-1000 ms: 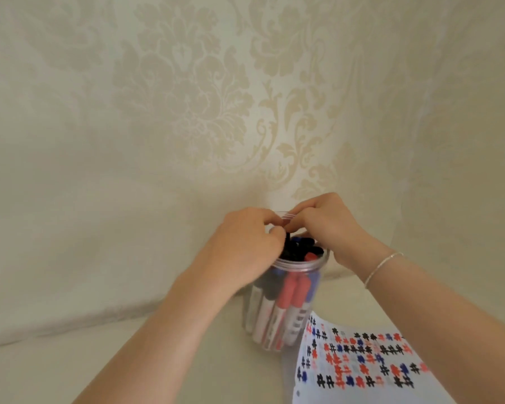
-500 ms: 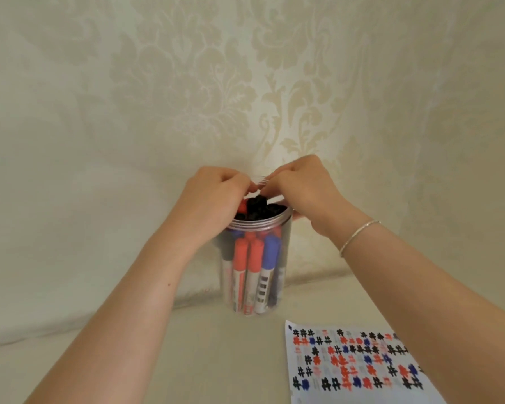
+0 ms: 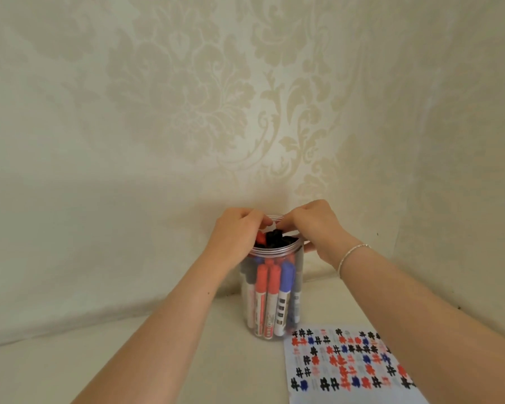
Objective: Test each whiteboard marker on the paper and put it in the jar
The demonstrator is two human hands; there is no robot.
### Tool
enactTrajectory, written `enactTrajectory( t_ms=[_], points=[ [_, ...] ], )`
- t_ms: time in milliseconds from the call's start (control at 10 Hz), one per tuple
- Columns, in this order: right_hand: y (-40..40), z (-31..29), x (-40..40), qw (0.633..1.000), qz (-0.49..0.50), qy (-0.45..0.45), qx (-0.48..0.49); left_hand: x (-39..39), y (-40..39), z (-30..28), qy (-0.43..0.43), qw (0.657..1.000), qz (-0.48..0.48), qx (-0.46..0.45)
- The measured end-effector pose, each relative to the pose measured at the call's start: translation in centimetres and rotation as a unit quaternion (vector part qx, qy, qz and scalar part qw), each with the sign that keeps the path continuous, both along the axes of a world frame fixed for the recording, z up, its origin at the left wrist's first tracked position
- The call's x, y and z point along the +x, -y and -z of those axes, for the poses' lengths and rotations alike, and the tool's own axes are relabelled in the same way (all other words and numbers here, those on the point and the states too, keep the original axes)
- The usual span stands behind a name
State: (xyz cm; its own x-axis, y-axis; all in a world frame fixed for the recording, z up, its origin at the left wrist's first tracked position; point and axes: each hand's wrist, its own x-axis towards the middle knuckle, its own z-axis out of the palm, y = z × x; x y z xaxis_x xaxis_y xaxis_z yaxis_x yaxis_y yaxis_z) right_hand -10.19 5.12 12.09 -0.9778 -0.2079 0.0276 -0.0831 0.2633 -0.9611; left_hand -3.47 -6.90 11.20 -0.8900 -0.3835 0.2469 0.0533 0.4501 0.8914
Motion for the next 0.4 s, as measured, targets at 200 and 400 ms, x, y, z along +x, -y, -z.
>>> enactTrajectory(
  t_ms=[200,400],
  points=[
    [0.0,1.7,0.3,0.969,-0.027,0.146,-0.197,-0.5,-1.9,1.1,-0.097,0.959,-0.023,0.265],
    [0.4,3.0,1.5,0.927,0.016,0.146,-0.345,-0.3,-2.2,2.2,-0.177,0.938,-0.095,0.284]
  ],
)
